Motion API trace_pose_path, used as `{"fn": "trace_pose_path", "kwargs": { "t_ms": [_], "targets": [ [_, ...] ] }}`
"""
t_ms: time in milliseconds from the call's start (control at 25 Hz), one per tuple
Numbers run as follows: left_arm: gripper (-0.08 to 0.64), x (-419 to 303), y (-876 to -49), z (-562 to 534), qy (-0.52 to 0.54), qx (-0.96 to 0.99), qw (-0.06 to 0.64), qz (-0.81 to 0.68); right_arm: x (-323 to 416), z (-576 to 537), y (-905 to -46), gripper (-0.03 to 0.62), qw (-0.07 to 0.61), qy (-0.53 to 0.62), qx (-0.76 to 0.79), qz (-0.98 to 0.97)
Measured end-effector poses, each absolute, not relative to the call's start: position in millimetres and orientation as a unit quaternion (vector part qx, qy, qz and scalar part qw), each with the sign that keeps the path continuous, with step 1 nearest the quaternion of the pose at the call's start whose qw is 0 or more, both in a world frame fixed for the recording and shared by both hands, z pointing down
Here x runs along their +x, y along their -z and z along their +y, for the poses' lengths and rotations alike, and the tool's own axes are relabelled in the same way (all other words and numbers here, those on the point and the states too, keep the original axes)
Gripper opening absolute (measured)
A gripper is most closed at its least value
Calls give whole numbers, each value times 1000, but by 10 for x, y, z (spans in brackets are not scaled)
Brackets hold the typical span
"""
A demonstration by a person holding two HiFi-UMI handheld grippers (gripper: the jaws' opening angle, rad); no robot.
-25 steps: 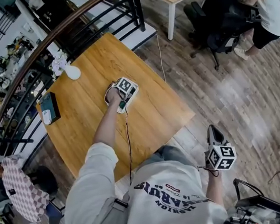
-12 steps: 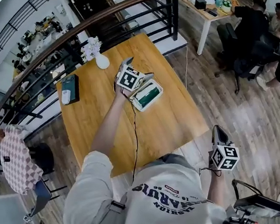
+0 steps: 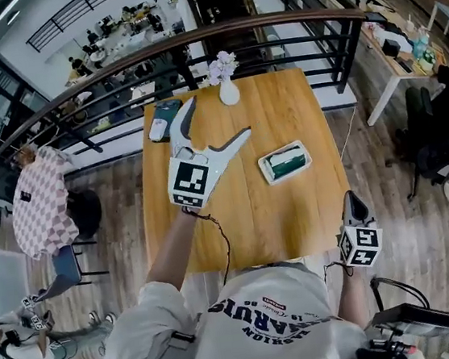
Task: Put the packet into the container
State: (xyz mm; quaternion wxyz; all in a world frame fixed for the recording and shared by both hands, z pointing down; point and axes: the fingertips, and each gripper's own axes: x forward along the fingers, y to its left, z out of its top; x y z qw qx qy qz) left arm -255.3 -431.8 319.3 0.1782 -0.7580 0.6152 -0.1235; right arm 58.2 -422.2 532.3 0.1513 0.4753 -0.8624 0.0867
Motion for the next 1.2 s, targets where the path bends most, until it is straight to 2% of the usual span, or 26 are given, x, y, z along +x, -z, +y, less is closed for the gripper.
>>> {"fn": "trace_pose_path", "kwargs": {
  "t_ms": [320,560,800,840,880,920,960,1000,1200],
  "targets": [
    [532,-3548,-2862,-2688,70,-641,230,729,-422,-4439,-4823,9,107,-19,403,-908],
    [532,-3758,-3196,-2098,68,-607,207,764,-975,-4459,-4565,9,81,7,364,-928],
    [527,-3787,-3324,-2016,62,-599,191,775,-1162,-4413,-4598,9,84,5,348,-934],
    [502,-3780,-3338,-2007,66,-599,187,776,-1174,-4399,-4605,9,84,4,347,-934],
    [445,-3771,-3354,-1991,68,-599,180,777,-1183,-4388,-4608,9,84,3,346,-934],
    [292,-3761,-3370,-1970,68,-600,173,778,-1188,-4378,-4607,9,84,3,346,-934],
    [89,-3755,-3388,-1951,67,-601,166,779,-1192,-4371,-4605,9,83,2,346,-935],
    [2,-3755,-3414,-1948,70,-603,161,778,-1196,-4367,-4604,9,82,2,345,-935],
    [2,-3740,-3525,-2070,84,-619,146,767,-1196,-4362,-4642,9,82,-7,344,-935]
  ]
}}
